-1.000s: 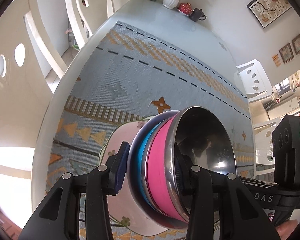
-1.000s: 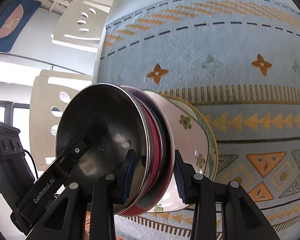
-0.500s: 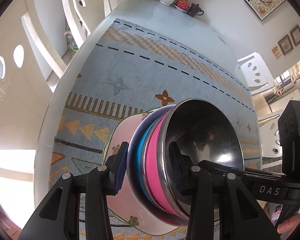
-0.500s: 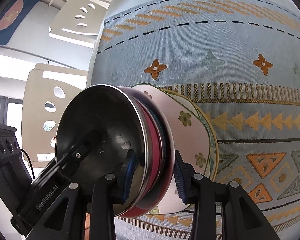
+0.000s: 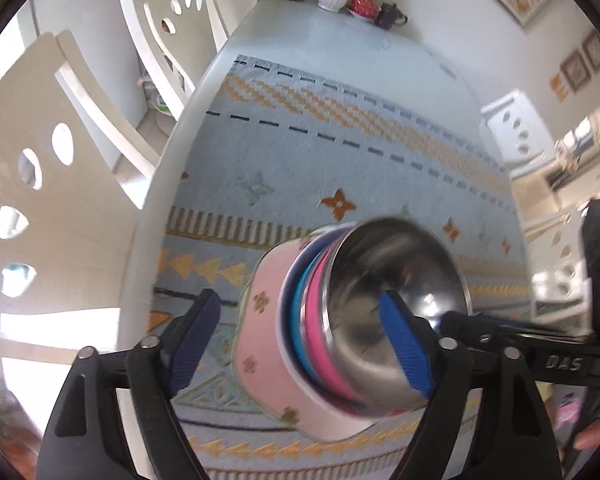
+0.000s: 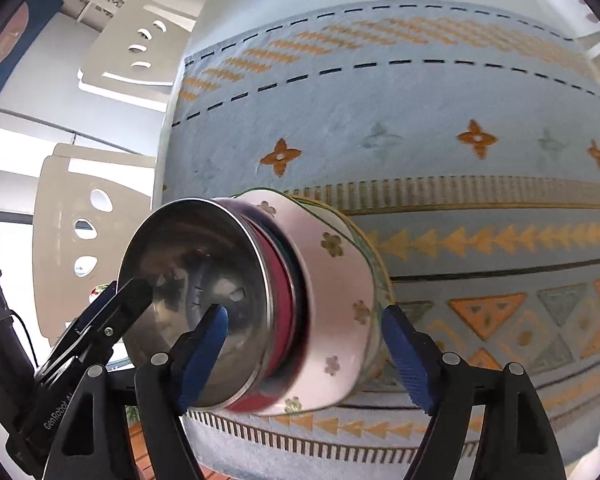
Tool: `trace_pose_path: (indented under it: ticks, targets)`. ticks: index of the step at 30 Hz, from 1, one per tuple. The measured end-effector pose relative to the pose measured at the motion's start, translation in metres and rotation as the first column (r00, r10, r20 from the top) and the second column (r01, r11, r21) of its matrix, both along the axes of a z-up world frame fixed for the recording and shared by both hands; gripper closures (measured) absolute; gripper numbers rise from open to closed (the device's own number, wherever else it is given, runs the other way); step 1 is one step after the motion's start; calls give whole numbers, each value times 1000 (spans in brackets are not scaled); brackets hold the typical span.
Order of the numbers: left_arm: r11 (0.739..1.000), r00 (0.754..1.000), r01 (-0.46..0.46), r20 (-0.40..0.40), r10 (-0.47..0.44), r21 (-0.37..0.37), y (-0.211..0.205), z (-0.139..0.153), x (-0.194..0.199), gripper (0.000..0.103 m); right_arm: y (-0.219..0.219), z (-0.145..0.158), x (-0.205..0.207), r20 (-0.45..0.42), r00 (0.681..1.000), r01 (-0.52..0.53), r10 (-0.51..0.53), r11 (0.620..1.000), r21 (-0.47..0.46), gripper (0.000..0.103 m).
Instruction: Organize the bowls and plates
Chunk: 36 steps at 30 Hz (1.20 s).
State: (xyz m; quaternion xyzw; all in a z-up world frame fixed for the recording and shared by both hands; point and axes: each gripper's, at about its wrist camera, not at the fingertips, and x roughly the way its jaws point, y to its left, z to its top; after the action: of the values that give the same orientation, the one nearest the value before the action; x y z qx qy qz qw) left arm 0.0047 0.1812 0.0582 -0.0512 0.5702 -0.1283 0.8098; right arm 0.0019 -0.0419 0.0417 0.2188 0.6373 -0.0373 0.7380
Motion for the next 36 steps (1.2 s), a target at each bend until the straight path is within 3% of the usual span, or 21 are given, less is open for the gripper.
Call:
trace_pose_path:
  ticks: [5,8,14,19,24,36]
  targets:
    - [1000,1000,4,-19,-4,11,7,8,-16,22,13,19,-19,22,996,-80,83,988,-130,25]
    - [998,999,0,-38,2,55,9,13,-26,21,25,28,-33,34,986,-153,162,971,-184,23]
    - [996,999,17,-48,-13,84,10,27,-46,21,35,46,-58,76,982,-159,173,974,-164,23]
    - [996,998,4,-69,2,84,16,30,-58,21,47,66,-71,109,974,-173,198,963,-206,19]
    - [994,995,19,-103,-8,110,15,15,-64,21,57,64,-78,95,967,-203,235,942,-267,16]
    - [989,998,32,-52,-25,141,-1,-1,-65,21,61,41,-86,88,968,-193,236,919,-345,16]
